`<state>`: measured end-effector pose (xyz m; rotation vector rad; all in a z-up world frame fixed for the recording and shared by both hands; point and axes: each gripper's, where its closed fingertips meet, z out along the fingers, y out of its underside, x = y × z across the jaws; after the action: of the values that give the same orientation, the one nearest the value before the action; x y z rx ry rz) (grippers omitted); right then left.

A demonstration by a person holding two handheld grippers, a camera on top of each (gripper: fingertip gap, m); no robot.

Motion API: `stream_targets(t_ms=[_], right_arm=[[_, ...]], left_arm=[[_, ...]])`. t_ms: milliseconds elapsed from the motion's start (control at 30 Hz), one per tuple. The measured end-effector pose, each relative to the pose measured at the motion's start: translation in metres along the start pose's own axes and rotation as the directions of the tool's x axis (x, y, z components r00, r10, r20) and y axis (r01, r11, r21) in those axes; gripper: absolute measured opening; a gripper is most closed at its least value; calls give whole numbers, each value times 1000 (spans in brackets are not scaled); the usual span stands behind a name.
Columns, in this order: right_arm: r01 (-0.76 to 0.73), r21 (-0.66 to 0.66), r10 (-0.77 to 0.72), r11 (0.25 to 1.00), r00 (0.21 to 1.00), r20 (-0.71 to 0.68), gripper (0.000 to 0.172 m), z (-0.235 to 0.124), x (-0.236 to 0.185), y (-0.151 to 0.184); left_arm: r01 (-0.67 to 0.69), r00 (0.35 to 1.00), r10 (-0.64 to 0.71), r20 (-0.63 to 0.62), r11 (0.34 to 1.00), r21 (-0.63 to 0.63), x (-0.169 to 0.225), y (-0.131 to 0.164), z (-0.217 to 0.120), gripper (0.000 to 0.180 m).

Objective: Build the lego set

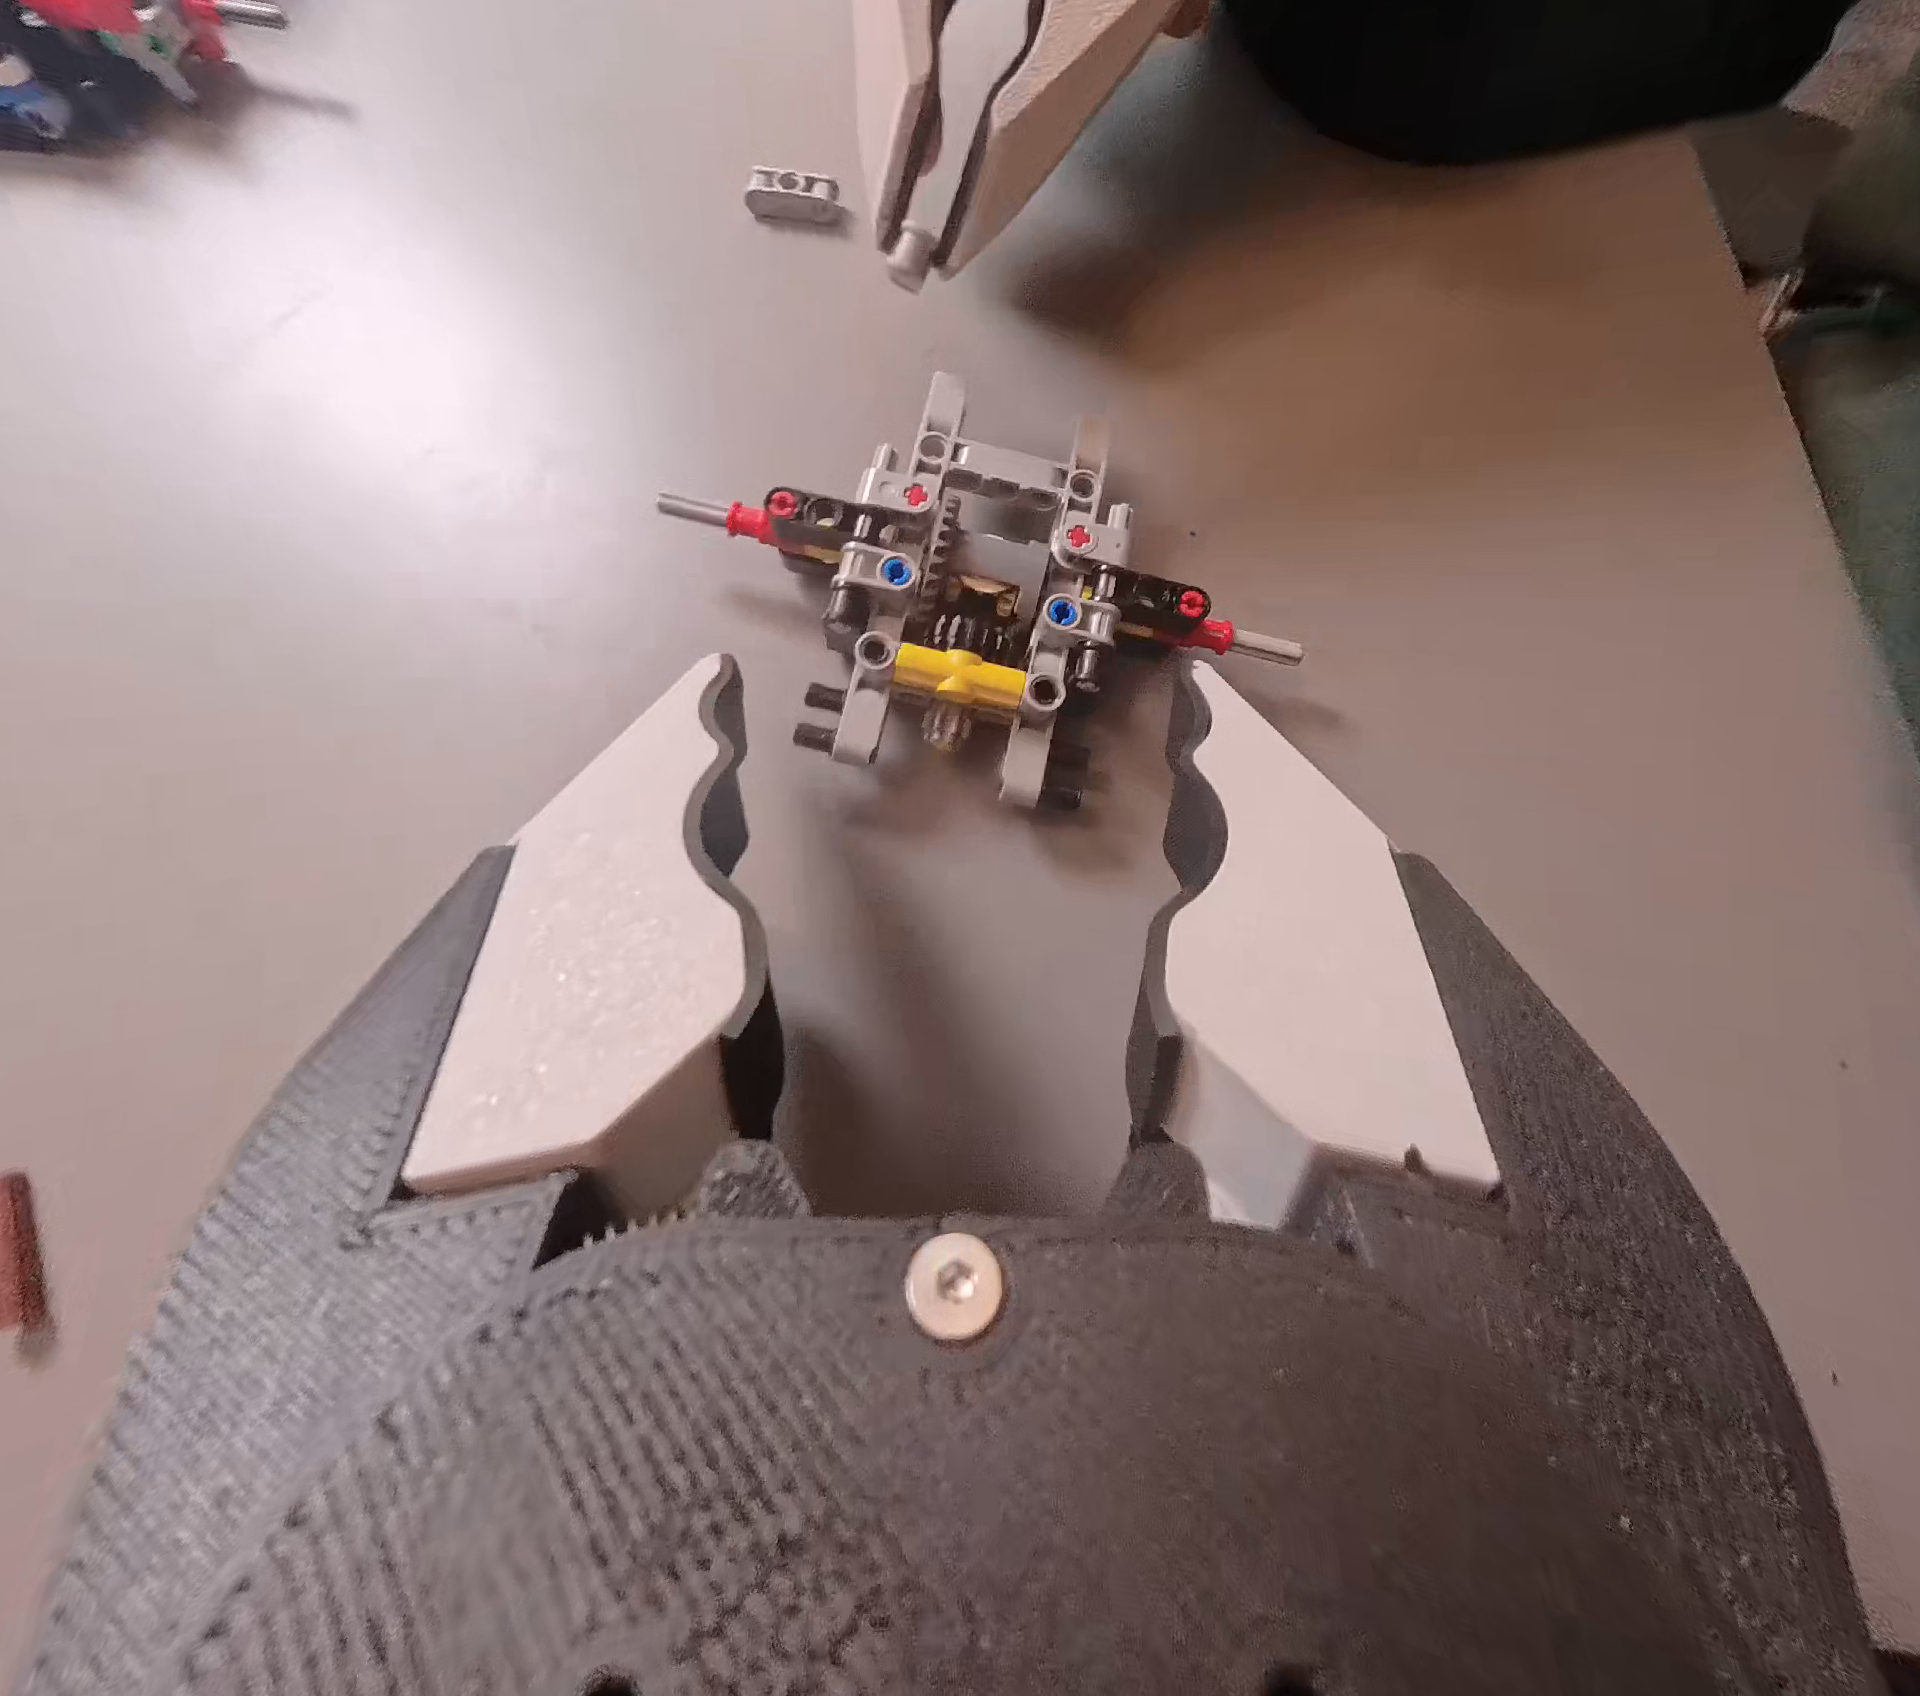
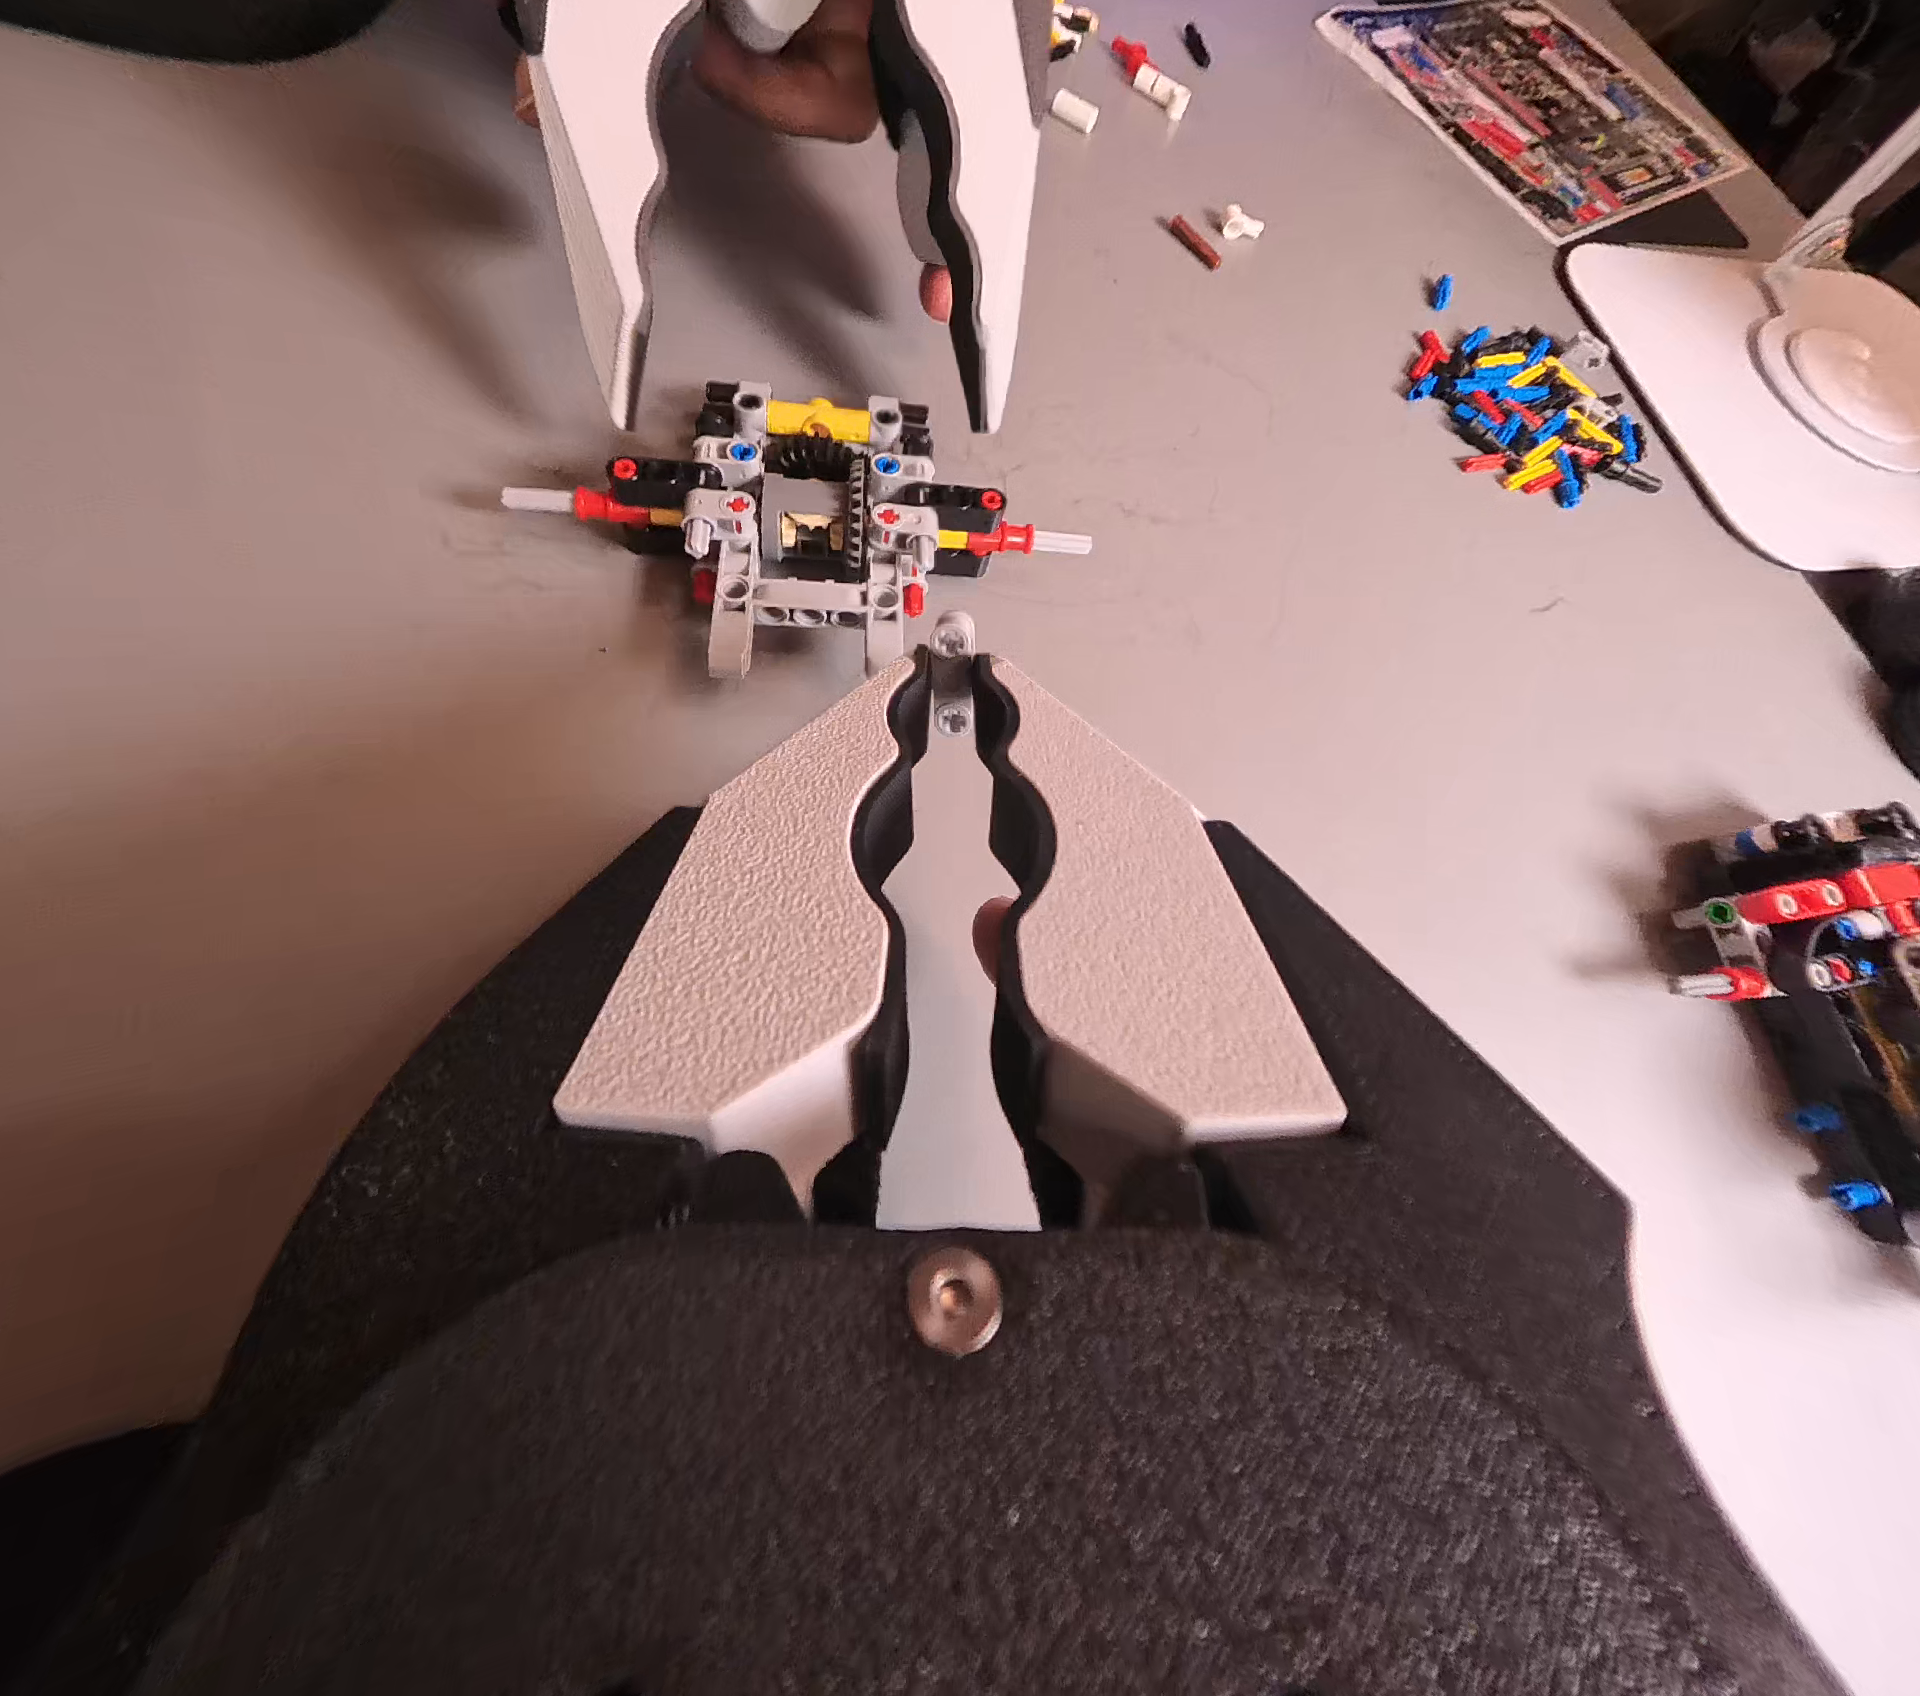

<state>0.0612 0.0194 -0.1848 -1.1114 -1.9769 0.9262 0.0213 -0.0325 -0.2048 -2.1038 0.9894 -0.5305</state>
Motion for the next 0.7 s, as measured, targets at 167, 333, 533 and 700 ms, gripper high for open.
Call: stream_targets(t_ms=[167, 333, 533, 700], right_arm=[[-6, 8, 6, 1000, 1000, 9, 6, -1, -2, 0], [-12, 77, 10, 997, 1000, 21, 6, -6, -2, -10], [-52, 239, 47, 970, 999, 25, 6, -23, 3, -36], [-32, 372, 24, 928, 999, 27, 6, -40, -1, -62]], left_arm=[[-107, 994, 104, -37, 988, -107, 4, 10, 15, 63], [-186, 982, 185, 38, 982, 31, 4, 2, 14, 58], [-249, 967, 222, 127, 927, 279, 11, -30, -9, 57], [-272, 962, 236, 136, 849, 452, 22, -61, -28, 57]])
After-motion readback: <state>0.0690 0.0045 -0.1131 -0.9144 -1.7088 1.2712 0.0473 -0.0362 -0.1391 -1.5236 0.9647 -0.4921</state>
